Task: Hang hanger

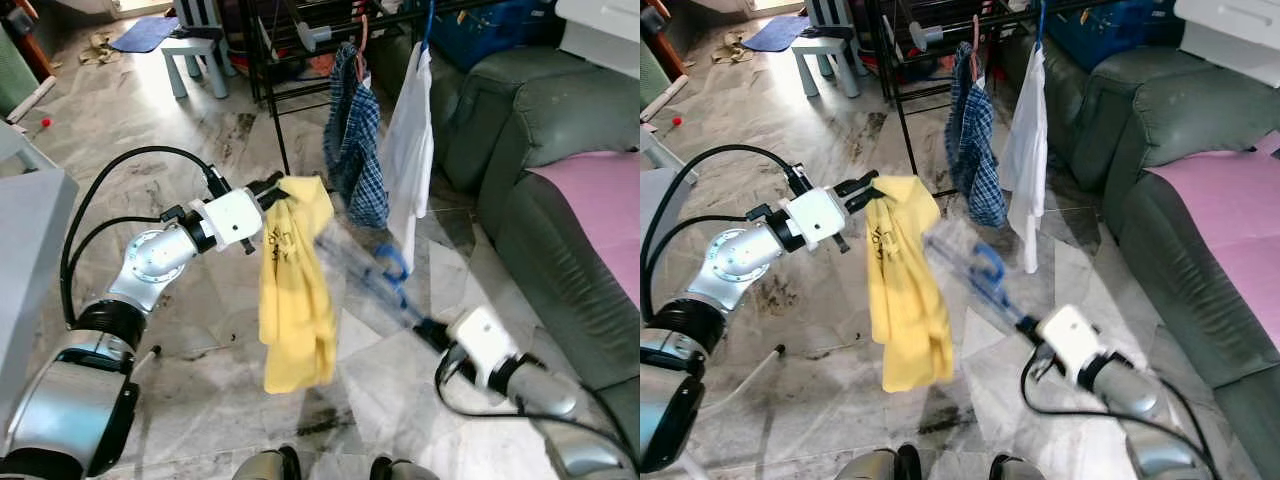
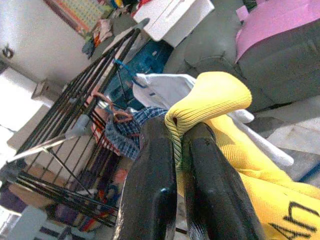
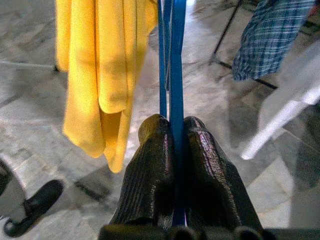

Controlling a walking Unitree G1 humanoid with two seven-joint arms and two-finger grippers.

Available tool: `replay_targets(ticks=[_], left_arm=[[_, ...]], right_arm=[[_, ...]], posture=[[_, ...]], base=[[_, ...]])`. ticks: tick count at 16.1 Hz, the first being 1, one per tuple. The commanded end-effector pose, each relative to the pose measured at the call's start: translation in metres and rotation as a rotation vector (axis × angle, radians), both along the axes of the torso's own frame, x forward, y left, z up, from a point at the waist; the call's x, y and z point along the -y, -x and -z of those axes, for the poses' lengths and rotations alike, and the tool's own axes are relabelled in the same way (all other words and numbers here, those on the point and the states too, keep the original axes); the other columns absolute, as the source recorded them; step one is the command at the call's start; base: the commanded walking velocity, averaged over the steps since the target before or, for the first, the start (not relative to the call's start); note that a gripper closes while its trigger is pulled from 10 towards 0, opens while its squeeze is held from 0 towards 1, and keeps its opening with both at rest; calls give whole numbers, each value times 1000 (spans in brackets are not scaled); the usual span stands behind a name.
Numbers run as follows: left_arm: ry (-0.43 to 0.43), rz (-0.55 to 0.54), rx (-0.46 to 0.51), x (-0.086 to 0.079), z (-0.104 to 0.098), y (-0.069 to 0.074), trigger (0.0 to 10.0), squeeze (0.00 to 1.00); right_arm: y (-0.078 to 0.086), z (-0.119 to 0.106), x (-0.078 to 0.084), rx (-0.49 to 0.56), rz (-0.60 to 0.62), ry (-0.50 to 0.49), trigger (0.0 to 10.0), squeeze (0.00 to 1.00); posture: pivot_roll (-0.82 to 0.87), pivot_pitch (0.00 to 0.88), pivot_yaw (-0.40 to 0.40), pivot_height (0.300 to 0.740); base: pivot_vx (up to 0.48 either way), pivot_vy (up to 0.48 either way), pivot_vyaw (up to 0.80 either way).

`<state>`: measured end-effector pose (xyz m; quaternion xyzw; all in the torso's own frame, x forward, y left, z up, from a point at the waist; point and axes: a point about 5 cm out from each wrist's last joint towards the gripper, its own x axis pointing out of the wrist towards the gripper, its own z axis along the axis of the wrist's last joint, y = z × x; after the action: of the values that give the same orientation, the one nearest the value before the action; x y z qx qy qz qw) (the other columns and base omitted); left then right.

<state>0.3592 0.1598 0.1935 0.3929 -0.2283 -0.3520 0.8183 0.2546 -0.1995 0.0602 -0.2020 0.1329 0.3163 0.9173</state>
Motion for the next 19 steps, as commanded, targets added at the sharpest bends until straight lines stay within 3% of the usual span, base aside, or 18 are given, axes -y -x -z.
replay_targets(ticks=[1, 4, 9, 13, 16, 19], left_arm=[[-21, 40, 60, 1, -14, 1, 10000, 0], [-40, 57, 100, 1, -21, 2, 10000, 0], [-13, 55, 137, 1, -30, 1, 10000, 0], [-28, 25, 138, -4, -31, -1, 10000, 0], [-37, -6, 121, -8, -27, -3, 10000, 0], [-38, -15, 115, -10, -25, -3, 10000, 0]], right_arm=[[0, -4, -3, 34, -31, 7, 10000, 0], [-6, -12, 8, 64, 22, 6, 10000, 0], [-12, -25, 24, 41, 1, 4, 10000, 0], [-3, -30, 30, -16, -57, -4, 10000, 0], [-1, -46, 64, -49, -33, 51, 10000, 0], [1, -57, 73, -82, -52, 36, 10000, 0]], posture=[[-62, 177, 89, 740], [-57, 182, 94, 740], [-59, 178, 95, 740], [-60, 176, 103, 740], [-64, 174, 106, 740], [-65, 174, 106, 740]], base=[[0, 0, 0], [0, 0, 0], [0, 0, 0], [0, 0, 0], [0, 0, 0], [0, 0, 0]])
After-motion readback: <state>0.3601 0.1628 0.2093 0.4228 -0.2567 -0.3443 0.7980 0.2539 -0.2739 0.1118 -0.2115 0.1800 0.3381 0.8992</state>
